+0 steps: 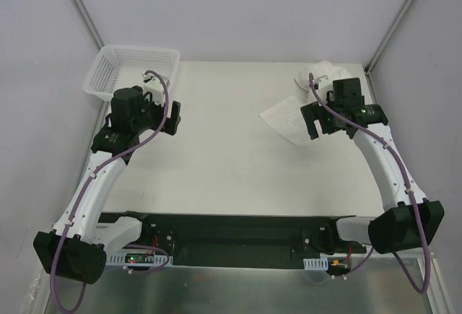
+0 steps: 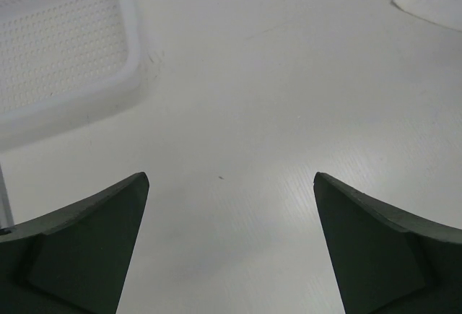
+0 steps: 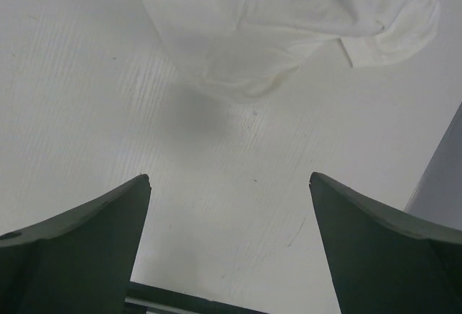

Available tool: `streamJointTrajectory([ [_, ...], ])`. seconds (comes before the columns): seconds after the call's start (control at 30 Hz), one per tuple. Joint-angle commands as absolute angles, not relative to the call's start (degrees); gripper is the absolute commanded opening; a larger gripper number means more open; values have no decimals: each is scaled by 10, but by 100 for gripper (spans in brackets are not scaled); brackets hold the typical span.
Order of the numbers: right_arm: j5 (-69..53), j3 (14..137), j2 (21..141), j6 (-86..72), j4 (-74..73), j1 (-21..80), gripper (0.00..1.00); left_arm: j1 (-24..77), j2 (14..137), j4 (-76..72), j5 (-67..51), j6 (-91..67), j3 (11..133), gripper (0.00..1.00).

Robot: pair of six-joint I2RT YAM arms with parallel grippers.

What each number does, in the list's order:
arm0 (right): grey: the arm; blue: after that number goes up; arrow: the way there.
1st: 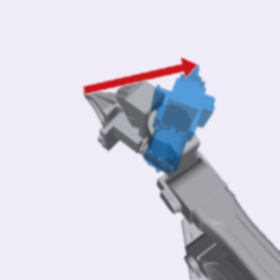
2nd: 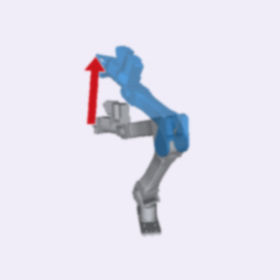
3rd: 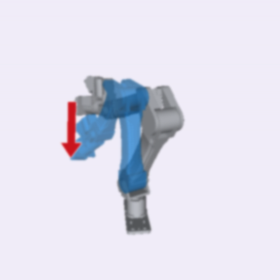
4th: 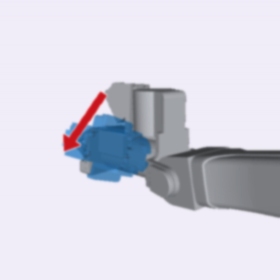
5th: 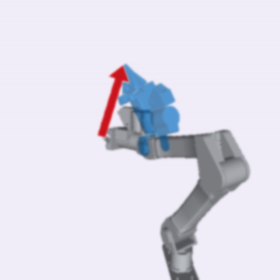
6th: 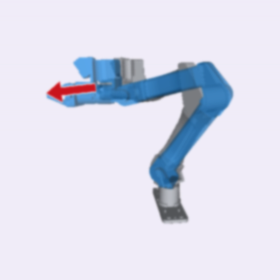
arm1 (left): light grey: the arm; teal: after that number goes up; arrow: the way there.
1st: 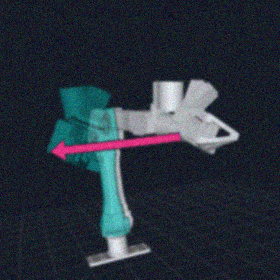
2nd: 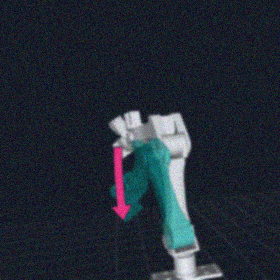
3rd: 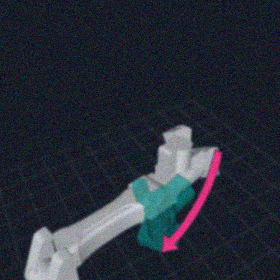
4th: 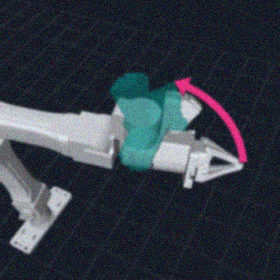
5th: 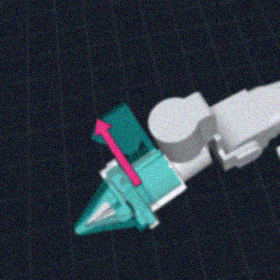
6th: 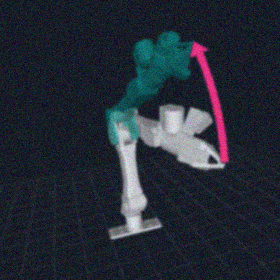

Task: Roll the t-shirts
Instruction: Pick up the T-shirt from the center of the board.

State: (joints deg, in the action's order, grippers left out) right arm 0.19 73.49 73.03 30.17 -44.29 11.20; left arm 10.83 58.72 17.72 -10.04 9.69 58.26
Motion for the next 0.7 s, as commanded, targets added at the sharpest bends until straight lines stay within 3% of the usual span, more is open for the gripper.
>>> streamJointTrajectory([
  [0.0,-41,735,772,432,-480,117,96,108,565,224,-110,148,601,99],
  [0.07,-96,746,810,500,-508,117,96,108,563,240,-115,147,597,99],
  [0.27,-75,771,919,581,-468,123,99,108,565,290,-144,153,597,99],
  [0.67,-56,846,1101,647,-453,134,69,104,585,337,-141,196,588,93],
])
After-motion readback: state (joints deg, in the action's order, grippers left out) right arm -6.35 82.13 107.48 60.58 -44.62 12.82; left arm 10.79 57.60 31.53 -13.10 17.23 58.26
